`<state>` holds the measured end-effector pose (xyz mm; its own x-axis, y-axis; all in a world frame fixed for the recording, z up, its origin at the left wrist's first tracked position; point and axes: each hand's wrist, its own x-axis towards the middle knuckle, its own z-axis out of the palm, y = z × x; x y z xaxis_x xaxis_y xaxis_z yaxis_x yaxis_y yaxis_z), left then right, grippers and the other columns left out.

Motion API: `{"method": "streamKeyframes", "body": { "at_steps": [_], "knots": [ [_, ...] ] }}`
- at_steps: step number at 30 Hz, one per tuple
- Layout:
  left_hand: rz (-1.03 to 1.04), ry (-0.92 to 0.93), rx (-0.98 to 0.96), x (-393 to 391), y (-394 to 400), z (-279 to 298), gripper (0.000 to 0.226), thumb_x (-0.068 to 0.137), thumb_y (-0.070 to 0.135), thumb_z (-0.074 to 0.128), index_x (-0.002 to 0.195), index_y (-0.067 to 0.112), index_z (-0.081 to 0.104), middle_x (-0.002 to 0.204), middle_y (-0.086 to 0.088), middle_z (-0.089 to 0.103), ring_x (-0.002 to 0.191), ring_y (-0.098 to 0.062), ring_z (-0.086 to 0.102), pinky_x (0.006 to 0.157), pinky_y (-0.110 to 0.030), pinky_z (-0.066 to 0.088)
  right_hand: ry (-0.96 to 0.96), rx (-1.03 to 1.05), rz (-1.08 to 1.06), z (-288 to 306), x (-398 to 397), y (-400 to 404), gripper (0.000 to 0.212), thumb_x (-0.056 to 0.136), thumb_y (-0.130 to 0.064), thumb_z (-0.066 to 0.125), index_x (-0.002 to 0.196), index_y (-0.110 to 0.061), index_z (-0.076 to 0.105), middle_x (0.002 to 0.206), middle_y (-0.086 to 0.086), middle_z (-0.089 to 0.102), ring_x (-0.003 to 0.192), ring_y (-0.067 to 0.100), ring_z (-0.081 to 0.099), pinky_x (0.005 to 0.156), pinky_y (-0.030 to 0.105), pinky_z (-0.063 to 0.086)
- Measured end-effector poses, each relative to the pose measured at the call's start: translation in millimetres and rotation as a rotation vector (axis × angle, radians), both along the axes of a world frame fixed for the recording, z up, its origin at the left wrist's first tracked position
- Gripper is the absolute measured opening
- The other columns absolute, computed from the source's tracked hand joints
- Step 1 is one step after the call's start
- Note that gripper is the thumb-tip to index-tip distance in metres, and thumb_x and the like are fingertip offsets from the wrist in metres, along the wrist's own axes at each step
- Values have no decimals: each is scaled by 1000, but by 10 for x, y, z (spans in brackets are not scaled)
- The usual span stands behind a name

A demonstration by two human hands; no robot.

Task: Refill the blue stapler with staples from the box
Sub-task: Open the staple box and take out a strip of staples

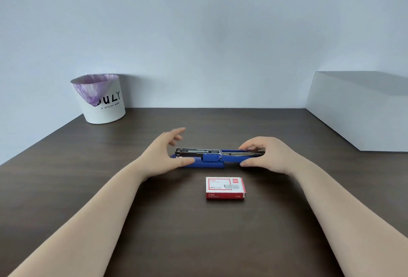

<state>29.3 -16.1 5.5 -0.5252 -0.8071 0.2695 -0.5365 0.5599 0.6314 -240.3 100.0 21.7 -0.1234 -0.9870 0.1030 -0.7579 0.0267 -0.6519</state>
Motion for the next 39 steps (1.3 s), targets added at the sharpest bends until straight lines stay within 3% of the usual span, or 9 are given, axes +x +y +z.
{"method": "streamKeyframes", "body": {
  "at_steps": [3, 6, 11, 14, 19, 22, 28, 34, 39],
  "knots": [
    [35, 116, -228, -98, 172, 140, 55, 68, 55, 70, 116, 31, 62, 92, 13, 56, 83, -5, 48, 77, -16, 37, 24, -135, -78, 58, 74, 1, 33, 73, -42, 74, 103, -28, 67, 96, -16, 66, 96, 4, 58, 80, 19, 41],
    [-133, 133, -151, -180, 441, 307, 43, 62, 61, 67, 88, 27, 74, 73, 9, 60, 62, -5, 49, 60, -15, 39, 8, -264, -86, 143, 171, 28, 21, 79, -43, 68, 91, -26, 71, 88, -17, 67, 90, 2, 58, 76, 17, 39],
    [-387, -234, -154, -298, 691, 281, 64, 62, 59, 76, 118, 32, 61, 91, 15, 58, 69, 18, 49, 62, -6, 35, 56, -227, -28, 180, 282, 62, 15, 84, -36, 65, 87, -23, 72, 86, -12, 68, 82, 5, 58, 65, 11, 39],
    [-407, -287, -124, -323, 697, 243, 81, 60, 57, 78, 132, 35, 47, 94, 21, 46, 76, 19, 46, 65, -6, 34, 67, -209, -14, 171, 299, 73, 17, 85, -35, 64, 88, -21, 74, 87, -9, 70, 80, 6, 61, 67, 16, 43],
    [-384, -333, -106, -318, 683, 206, 55, 66, 51, 77, 114, 26, 63, 96, 14, 49, 72, 11, 47, 62, -6, 36, -10, -121, 44, 191, 347, 107, 15, 85, -34, 64, 84, -21, 71, 75, 1, 73, 46, 6, 55, 49, 13, 44],
    [-353, -268, -86, -297, 630, 208, 43, 67, 44, 79, 104, 25, 68, 94, 11, 53, 73, 10, 49, 63, -7, 38, -92, -36, 94, 203, 384, 120, 13, 89, -30, 60, 89, -19, 68, 76, 5, 73, 48, 14, 60, 41, 20, 44],
    [-228, -35, 13, -237, 563, 275, 34, 62, 36, 85, 92, 31, 71, 95, 8, 60, 70, -7, 57, 65, -18, 50, -286, 127, 168, 226, 395, 175, 25, 87, -30, 64, 108, -15, 66, 89, 9, 74, 69, 18, 70, 49, 26, 55],
    [-220, -114, 15, -234, 556, 264, 42, 62, 41, 84, 100, 26, 72, 97, 7, 62, 70, -9, 55, 67, -24, 51, -214, 234, 271, 210, 382, 179, 48, 73, -17, 79, 117, -23, 60, 106, 3, 71, 76, 11, 69, 61, 27, 58],
    [-243, -157, 49, -198, 543, 268, 37, 61, 39, 85, 94, 27, 72, 93, 6, 61, 64, -6, 53, 66, -25, 50, -138, 268, 260, 187, 422, 173, 52, 69, -19, 83, 115, -16, 61, 101, 0, 73, 69, 16, 67, 64, 26, 56]
  ]
}}
